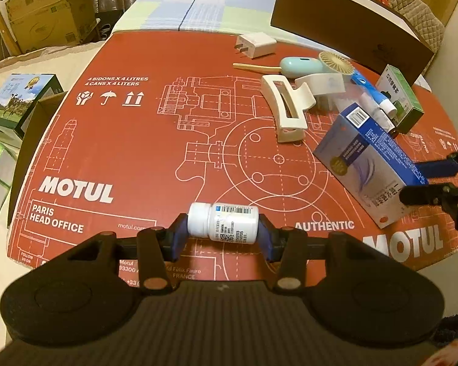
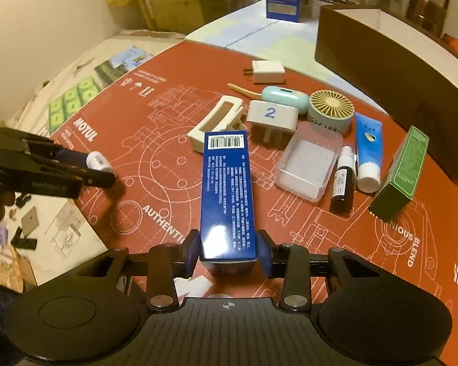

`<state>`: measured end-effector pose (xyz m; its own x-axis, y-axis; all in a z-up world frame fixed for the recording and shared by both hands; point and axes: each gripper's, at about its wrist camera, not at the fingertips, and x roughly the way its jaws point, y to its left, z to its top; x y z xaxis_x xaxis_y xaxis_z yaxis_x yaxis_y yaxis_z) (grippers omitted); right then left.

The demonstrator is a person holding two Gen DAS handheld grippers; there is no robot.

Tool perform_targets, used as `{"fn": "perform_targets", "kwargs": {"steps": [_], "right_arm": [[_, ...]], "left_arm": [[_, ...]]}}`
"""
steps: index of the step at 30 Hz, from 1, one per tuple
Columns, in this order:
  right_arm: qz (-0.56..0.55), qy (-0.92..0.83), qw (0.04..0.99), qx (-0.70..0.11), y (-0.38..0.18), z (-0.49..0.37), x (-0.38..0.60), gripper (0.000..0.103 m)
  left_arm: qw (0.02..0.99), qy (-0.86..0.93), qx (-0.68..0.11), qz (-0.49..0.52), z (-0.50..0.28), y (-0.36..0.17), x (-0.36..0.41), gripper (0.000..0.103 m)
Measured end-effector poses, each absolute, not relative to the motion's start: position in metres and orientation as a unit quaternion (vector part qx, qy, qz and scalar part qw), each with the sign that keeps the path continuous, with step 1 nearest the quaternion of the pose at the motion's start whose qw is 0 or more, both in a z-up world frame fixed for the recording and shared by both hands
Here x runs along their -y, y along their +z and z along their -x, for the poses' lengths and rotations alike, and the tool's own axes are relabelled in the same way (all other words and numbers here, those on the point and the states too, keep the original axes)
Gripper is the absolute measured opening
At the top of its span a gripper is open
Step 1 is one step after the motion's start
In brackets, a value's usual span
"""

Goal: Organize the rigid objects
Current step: 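Close the left gripper on the pill bottle while the right gripper grasps the blue box, then carry the pill bottle and blue box with both grippers into the cardboard box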

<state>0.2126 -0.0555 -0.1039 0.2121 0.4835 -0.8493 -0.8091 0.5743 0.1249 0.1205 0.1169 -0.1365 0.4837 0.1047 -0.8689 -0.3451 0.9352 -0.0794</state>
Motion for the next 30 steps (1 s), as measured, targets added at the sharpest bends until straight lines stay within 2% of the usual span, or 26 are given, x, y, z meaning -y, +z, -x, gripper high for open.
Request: {"fn": "perform_targets", "kwargs": {"steps": [4,11,16,30], "right_arm": [[0.181,0.421,0.767,-0.45,-0.104,-0.215,0.042,0.041],[0.183,0.414,0.767,-0.455,-0.112,-0.225,0.024,0.041],[0.181,0.413,0.766,-0.458,-0.112,-0.229,0.024,0.036],[0.115,0.389,0.799,-0.444,-0.063,-0.249,0.078,0.035]], "left_arm": [[0.854,0.13,-0.49,0.117,-0.123,-0.134,-0.116,0.042],[0.854,0.135,-0.489,0.112,-0.126,-0.13,-0.116,0.042],[0.854,0.139,-0.49,0.111,-0.129,-0.127,-0.114,0.042],[0.877,0.105,-0.462,0.081,-0.178,-0.088,-0.078,0.042]]}}
